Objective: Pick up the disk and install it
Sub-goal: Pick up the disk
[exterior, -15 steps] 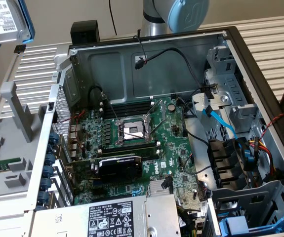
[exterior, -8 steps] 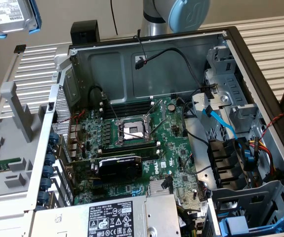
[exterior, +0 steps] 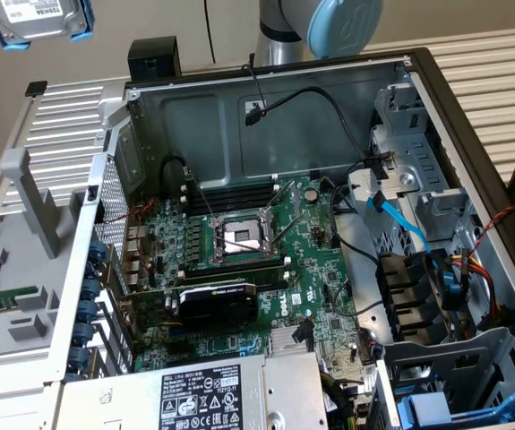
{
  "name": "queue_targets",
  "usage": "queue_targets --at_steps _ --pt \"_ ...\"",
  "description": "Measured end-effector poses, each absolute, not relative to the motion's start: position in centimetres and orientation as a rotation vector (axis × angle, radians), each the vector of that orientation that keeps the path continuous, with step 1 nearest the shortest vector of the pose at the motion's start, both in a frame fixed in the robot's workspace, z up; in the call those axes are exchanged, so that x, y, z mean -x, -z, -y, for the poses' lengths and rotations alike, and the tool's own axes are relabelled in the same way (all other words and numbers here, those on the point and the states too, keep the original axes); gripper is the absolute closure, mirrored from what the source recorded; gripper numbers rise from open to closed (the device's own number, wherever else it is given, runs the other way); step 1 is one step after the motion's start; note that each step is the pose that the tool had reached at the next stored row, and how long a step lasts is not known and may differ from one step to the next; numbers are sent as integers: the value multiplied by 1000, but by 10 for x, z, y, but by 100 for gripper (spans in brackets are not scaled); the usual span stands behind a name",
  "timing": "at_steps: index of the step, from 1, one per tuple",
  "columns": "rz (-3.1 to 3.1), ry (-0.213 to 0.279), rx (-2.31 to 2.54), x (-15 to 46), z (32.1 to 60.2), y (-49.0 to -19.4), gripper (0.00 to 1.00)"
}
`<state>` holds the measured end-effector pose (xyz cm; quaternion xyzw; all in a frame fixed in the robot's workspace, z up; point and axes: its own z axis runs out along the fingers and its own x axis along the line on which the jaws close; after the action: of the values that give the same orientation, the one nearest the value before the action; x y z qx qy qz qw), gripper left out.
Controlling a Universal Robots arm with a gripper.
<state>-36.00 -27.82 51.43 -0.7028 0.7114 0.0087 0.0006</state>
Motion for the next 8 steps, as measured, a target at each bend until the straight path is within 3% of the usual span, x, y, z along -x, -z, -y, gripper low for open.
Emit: queue_targets --at_steps 8 --pt "-2234 -28 2207 324 278 -528 63"
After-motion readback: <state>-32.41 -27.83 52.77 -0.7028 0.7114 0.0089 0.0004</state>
